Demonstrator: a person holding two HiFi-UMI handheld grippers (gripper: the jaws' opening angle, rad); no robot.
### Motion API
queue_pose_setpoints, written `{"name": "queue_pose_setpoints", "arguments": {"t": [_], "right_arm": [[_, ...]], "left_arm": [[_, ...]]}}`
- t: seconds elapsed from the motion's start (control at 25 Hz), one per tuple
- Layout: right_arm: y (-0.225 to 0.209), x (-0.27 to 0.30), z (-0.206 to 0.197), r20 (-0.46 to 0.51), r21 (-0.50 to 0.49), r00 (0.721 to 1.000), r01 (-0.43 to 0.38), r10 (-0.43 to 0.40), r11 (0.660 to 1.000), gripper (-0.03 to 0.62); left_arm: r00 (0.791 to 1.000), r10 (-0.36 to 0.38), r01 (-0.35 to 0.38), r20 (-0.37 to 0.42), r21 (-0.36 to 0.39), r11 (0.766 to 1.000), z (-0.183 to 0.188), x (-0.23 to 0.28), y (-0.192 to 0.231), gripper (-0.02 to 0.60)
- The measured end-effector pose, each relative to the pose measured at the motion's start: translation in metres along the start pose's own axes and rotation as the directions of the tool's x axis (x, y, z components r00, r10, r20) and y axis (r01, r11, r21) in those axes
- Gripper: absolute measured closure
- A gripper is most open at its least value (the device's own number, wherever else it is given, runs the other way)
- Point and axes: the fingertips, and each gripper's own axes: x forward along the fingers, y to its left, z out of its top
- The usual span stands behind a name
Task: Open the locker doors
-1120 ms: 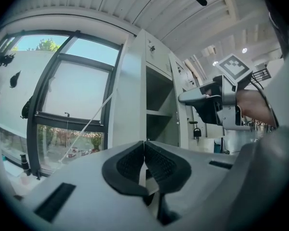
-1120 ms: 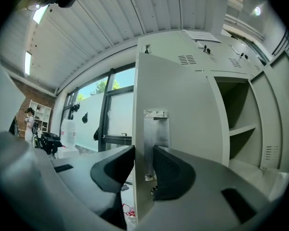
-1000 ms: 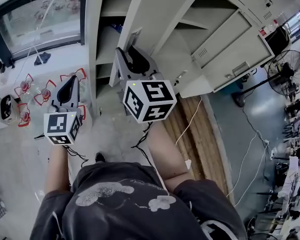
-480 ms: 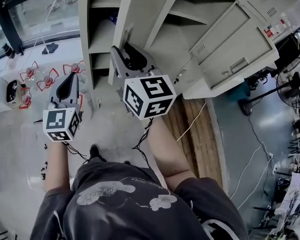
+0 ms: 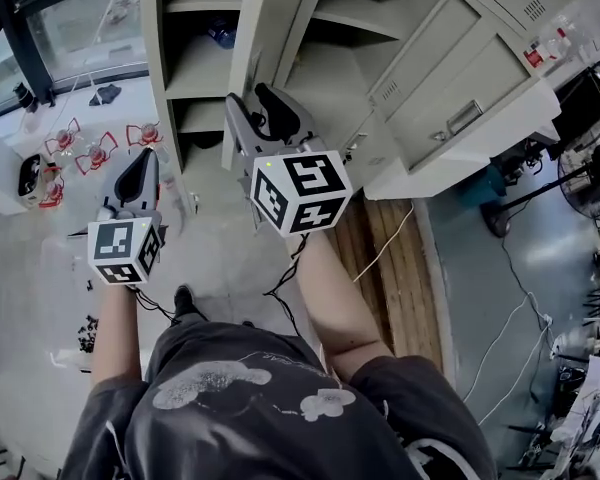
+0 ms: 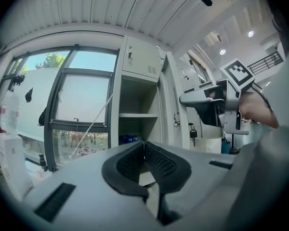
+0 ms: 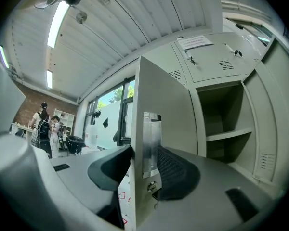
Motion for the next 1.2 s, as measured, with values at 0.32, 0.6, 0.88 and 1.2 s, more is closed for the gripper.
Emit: {"name": "queue_pose_setpoints", "arguments": {"t": [0.32,0.6,0.88,1.2], "right_arm": [[-0.026,-0.035,0.001,0.003,0.026,1.000,0.010,-0.010,1.000,0.407],[-0.051,-0.062,0.003,0.029,0.050,0.999,0.015,-0.017,0.999,0.420],[-0.070,-0.079,0.004,0.054,0.071,0.998,0.026,-0.030,0.997,0.456],[-0.083,-0.090,0.004,0.074,0.084,0.992,0.095,-0.101,0.992,0.494]], "left_arm": [[1.000,-0.009,0.009,0.018,0.000,1.000,0.007,-0.003,-0.039,0.572],[1.000,-0.001,0.001,0.016,-0.001,1.000,0.005,-0.016,-0.070,0.572],[1.000,0.010,-0.010,-0.010,0.007,1.000,0.000,-0.031,-0.090,0.572],[0.999,0.033,-0.034,-0.043,-0.004,0.999,-0.016,-0.054,-0.083,0.572]]}}
